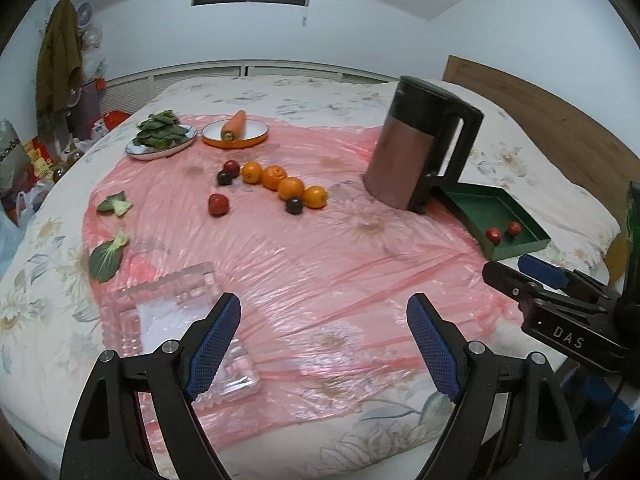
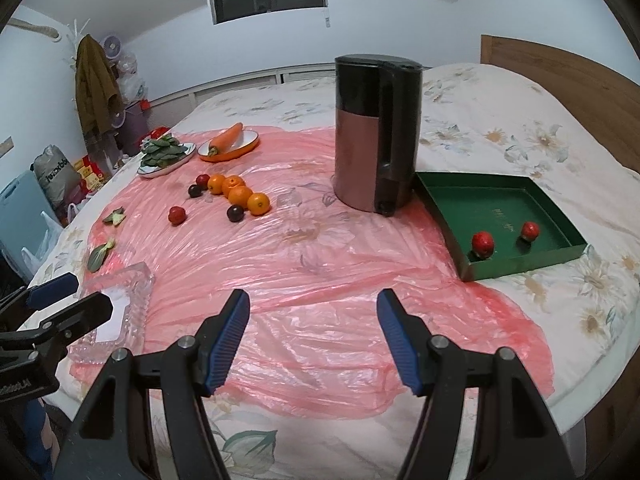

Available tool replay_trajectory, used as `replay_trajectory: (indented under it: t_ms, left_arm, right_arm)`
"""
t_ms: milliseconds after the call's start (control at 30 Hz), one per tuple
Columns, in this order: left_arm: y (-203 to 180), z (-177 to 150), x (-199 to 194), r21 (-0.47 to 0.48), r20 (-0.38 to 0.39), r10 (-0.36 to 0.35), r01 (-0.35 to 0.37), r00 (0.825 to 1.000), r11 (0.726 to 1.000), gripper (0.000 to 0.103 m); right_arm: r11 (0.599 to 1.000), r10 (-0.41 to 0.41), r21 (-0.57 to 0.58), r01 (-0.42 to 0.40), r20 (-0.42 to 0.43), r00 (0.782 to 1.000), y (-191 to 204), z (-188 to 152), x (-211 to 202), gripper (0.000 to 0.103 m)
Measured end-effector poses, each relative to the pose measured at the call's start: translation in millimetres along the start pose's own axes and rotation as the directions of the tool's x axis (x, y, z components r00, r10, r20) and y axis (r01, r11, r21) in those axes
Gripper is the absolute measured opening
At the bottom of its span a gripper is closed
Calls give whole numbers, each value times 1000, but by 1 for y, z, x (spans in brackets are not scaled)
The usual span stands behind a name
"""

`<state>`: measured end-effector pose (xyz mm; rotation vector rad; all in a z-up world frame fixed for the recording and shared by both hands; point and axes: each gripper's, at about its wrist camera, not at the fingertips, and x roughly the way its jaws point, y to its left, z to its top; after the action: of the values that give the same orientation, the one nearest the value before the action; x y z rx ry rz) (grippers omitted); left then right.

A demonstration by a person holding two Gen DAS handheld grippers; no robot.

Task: Organize fruits
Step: 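Move both open grippers back toward the fruit row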

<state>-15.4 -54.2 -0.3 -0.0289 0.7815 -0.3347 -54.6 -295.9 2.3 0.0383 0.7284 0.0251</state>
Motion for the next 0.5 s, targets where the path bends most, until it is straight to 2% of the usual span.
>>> replay_trajectory:
  t_ms: [267, 500]
  left_arm:
    - [22, -5, -8, -36, -14, 62, -63, 998, 997, 81]
    - [44, 8, -11, -67, -18, 117, -118, 993, 991, 81]
  right_arm:
    - [997, 60, -56, -60, -3, 998, 17, -2, 6, 99]
    - [984, 129, -123, -129, -6, 992, 37, 11, 16, 99]
